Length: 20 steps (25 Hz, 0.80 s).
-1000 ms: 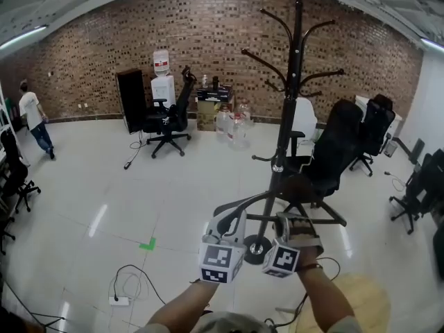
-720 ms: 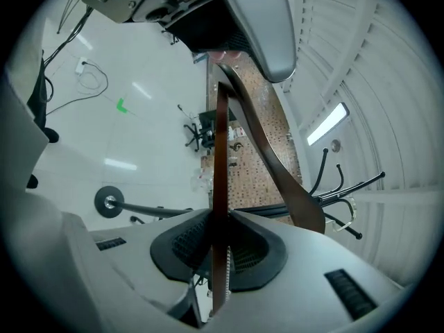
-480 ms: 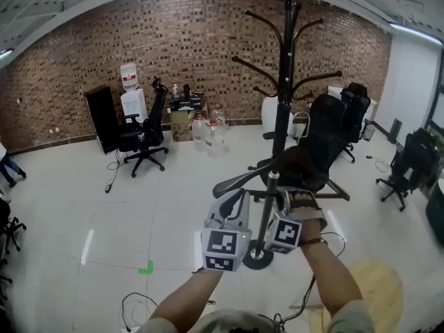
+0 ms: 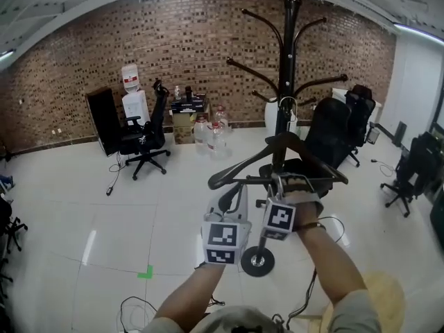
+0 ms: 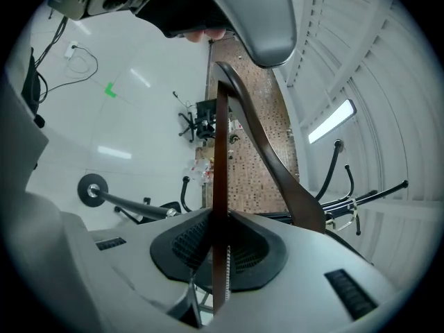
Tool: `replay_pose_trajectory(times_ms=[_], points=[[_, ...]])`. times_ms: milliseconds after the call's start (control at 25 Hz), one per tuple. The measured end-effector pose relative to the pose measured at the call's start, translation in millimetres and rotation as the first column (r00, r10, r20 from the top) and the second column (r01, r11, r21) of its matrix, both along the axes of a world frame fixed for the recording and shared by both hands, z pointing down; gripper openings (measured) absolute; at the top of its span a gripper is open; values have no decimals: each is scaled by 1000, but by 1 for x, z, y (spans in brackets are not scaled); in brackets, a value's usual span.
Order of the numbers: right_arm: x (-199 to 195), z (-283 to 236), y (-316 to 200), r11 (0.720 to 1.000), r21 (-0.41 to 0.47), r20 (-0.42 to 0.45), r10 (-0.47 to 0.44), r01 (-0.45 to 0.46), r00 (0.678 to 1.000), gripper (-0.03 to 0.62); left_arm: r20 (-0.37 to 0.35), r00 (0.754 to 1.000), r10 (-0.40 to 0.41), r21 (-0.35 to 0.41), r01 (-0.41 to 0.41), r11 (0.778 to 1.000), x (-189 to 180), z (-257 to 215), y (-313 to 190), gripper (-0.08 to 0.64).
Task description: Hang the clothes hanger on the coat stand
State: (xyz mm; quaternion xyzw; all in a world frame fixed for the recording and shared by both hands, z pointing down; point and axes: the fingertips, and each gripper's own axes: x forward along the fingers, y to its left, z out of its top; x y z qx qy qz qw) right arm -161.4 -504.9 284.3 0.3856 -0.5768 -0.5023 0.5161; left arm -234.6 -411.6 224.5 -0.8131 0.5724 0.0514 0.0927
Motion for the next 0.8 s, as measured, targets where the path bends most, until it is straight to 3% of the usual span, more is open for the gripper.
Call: replay_pose_trajectory(times_ms=[320,480,720,800], points=[[-4,17,-73,998,-3,-38,61,-61,997,52,13,999,44,-16,-44,999,-8,2,-72,15],[-17,30,-94,992,-54,53,121,-118,991,52,36,992,118,-24,-117,993,-19,10,-104,17],[-81,43,-156,974,-74,68,220,-215,973,52,54,974,219,-52,-216,975,-94,17,-167,15],[-76,55,-161,968,-92,64,240,-234,969,52,34,971,238,-60,-236,970,-90,23,-171,16]])
